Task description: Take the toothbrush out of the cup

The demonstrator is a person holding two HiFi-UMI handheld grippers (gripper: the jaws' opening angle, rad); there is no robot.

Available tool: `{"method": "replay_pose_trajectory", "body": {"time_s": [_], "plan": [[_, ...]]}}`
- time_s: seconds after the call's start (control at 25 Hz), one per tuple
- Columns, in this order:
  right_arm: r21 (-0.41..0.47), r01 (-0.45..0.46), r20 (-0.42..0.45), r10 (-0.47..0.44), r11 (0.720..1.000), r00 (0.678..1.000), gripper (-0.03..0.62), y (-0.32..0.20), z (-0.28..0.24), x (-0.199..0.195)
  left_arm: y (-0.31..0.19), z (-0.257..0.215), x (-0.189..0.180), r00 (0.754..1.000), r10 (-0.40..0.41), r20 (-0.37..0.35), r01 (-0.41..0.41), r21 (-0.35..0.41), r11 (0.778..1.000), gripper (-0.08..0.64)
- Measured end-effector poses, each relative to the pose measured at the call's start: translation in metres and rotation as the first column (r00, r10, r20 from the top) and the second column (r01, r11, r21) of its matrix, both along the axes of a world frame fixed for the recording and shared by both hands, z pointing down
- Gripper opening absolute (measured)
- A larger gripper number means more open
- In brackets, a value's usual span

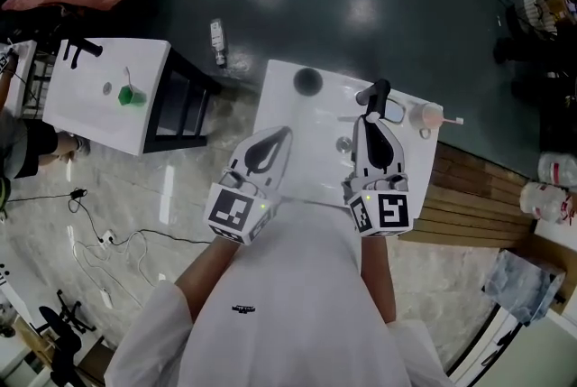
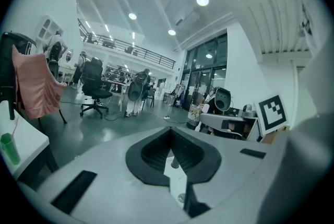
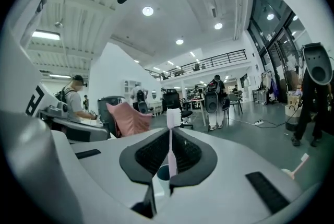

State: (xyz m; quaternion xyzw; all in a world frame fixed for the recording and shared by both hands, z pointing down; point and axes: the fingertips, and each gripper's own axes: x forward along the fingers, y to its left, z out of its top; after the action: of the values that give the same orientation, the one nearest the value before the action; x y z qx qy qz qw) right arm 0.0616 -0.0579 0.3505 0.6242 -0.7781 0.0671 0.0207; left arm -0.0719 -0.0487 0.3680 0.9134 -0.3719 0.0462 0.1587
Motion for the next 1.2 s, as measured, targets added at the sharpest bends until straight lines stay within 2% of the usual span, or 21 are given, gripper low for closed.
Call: {"method": "replay_pose_trajectory", "body": {"time_s": [0.48,0.88,1.2], "plan": [[-0.021,0.013,-0.016,-0.014,1.000,1.000,0.012,0.048,0.005,0.005,0.010,-0.008,-0.006,1.000,-0.026,0.011,0.026,0.013,1.000,0.003],[-0.055,0.124,-0.016,-0.125,0.991,0.992,0.012,0.048,0.031,-0.024,0.021,0.007,-0.028,0.996,-0.086,0.031,0.086,-0.028,0.996,0.003],[-0.134,0.233,0.076,-0.224,0.963,0.972,0.012,0.028,0.061,-0.064,0.026,0.028,-0.054,0.987,-0.147,0.058,0.151,-0.073,0.986,0.002]]}}
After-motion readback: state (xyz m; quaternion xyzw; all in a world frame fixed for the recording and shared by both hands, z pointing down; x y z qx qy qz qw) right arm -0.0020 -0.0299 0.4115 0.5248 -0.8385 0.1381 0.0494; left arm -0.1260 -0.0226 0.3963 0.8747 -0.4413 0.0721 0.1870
